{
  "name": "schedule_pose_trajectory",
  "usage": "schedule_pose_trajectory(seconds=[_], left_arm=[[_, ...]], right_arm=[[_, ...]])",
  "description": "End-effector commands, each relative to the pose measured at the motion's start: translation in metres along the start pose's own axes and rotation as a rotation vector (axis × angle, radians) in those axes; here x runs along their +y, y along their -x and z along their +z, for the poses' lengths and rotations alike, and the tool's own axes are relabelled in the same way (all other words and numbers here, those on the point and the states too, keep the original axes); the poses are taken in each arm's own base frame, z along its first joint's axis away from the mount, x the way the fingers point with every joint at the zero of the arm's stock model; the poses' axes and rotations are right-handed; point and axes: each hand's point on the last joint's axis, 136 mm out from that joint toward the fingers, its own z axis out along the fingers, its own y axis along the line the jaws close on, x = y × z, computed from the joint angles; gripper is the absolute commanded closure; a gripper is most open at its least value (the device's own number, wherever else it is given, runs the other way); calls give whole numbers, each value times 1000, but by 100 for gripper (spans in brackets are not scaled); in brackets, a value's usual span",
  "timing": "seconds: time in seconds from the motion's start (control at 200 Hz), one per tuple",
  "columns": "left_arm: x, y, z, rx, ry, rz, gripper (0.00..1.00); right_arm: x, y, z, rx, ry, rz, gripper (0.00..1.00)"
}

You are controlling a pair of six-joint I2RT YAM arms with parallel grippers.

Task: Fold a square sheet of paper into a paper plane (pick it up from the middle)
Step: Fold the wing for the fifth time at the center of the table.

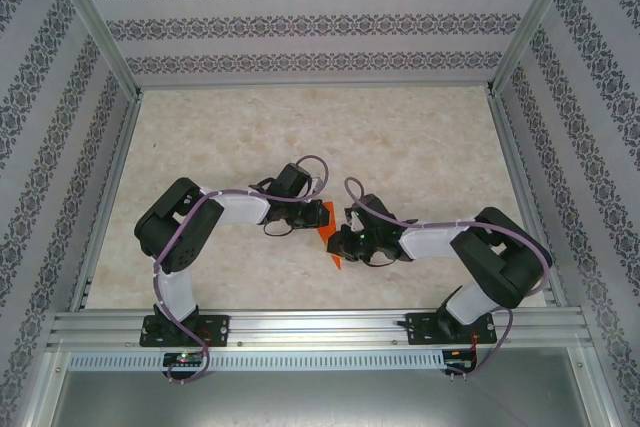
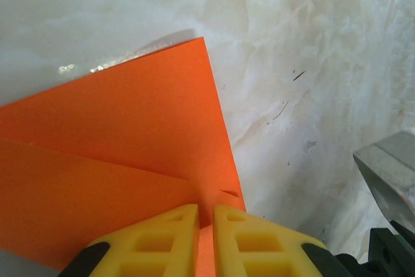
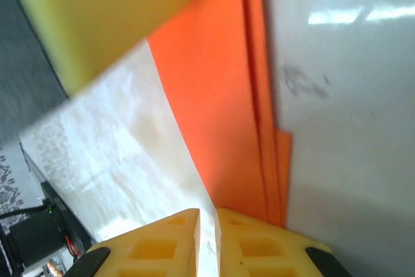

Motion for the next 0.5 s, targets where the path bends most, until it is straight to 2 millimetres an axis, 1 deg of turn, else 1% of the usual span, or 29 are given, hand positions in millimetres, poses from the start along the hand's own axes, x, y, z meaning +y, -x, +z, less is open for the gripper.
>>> schedule_pose_trajectory(seconds=[0.0,0.06,0.15,0.21,0.24,0.29,0.36,0.4,0.495], left_arm=[[30,-14,6,44,121,-22,83],[29,-13,5,43,120,-23,83],[24,-12,4,42,105,-19,81],[18,-10,1,44,89,-11,80],[14,-8,-1,40,78,-5,78],[3,-3,-8,20,56,4,75],[-12,5,-22,-8,35,22,67],[-20,11,-31,-27,43,31,63],[-25,19,-55,-69,131,39,55]], right_arm=[[-24,-33,-7,78,-32,40,83],[-28,-38,-13,75,-41,45,82],[-27,-37,-23,51,-50,37,82],[-20,-30,-33,2,-40,22,81],[-18,-25,-38,-31,-40,13,78],[-15,-15,-50,-93,-58,-5,74],[-26,0,-69,-199,-149,-7,66],[-31,9,-79,-255,-185,0,64],[-30,23,-95,-346,-174,6,60]])
